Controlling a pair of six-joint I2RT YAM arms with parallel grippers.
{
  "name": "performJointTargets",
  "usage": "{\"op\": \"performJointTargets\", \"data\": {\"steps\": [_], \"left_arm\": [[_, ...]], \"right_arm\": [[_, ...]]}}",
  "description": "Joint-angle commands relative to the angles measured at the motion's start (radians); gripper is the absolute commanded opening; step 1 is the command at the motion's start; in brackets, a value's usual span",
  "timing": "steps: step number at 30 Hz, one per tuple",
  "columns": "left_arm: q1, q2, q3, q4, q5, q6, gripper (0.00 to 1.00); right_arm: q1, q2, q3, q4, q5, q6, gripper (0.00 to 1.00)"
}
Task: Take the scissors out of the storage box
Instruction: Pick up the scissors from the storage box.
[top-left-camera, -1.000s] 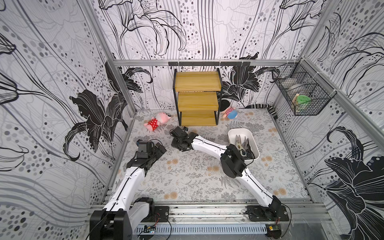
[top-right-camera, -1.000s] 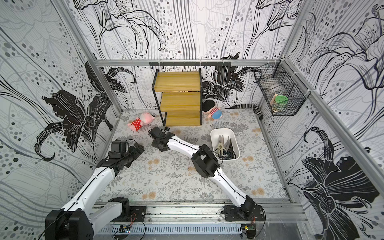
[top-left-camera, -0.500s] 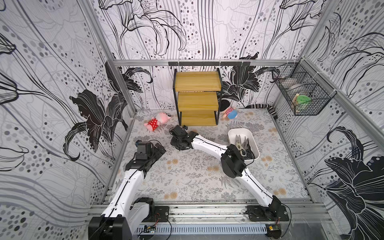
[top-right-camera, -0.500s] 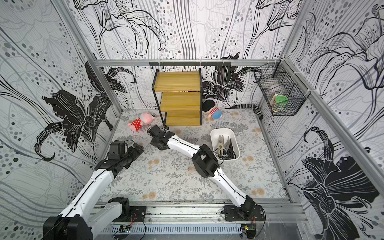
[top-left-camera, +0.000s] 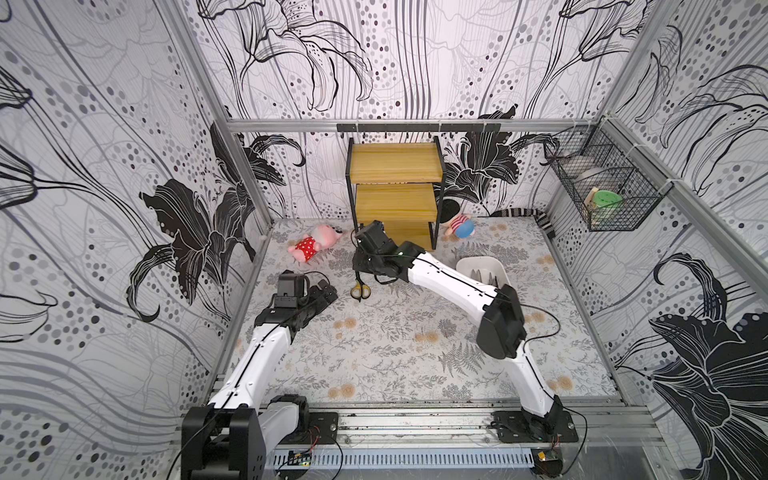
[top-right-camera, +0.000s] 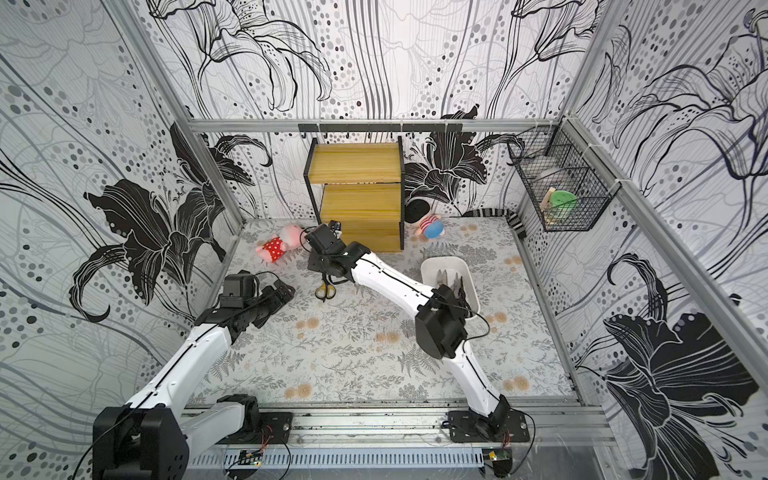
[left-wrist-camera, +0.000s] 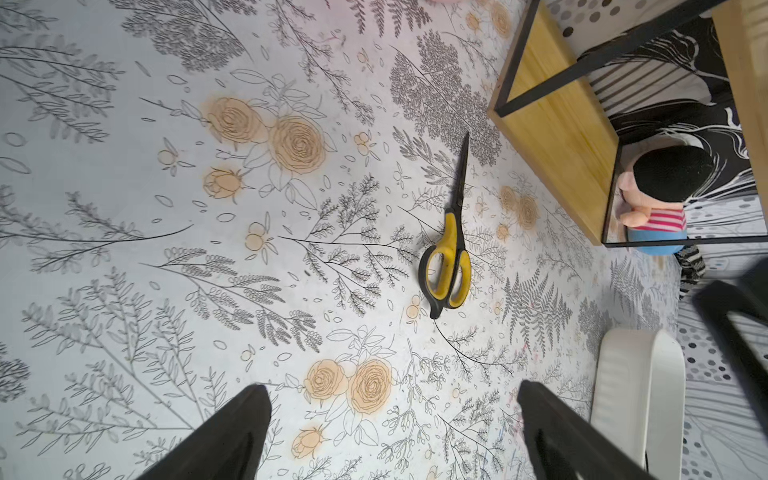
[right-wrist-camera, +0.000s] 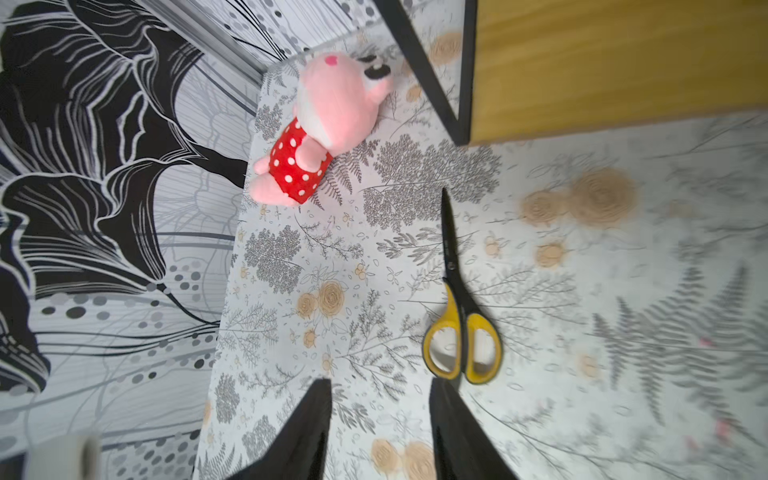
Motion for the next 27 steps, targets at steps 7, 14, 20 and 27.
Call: {"op": "performJointTargets", "data": {"steps": [7, 14, 20, 27], "left_arm": [[-0.144, 0.177, 0.096, 0.119, 0.005, 0.055, 0.98], [-0.216, 0.322, 0.161, 0.176, -0.011, 0.032, 0.98], [-0.287, 0.423, 0.237, 0.203, -0.004, -0.009, 0.98], [-0.321, 0.434, 0.240, 0.200, -0.021, -0.026, 0.98]], "right_arm": [[-0.180, -0.383, -0.564, -0.005, 0.005, -0.207, 0.44], [-0.344, -0.555, -0.773, -0.176, -0.010, -0.337, 0.43], [-0.503, -0.671, -0.908, -0.260, -0.038, -0.413, 0.43], [-0.642, -0.684, -0.986, -0.272, -0.082, -0.467, 0.35]]}}
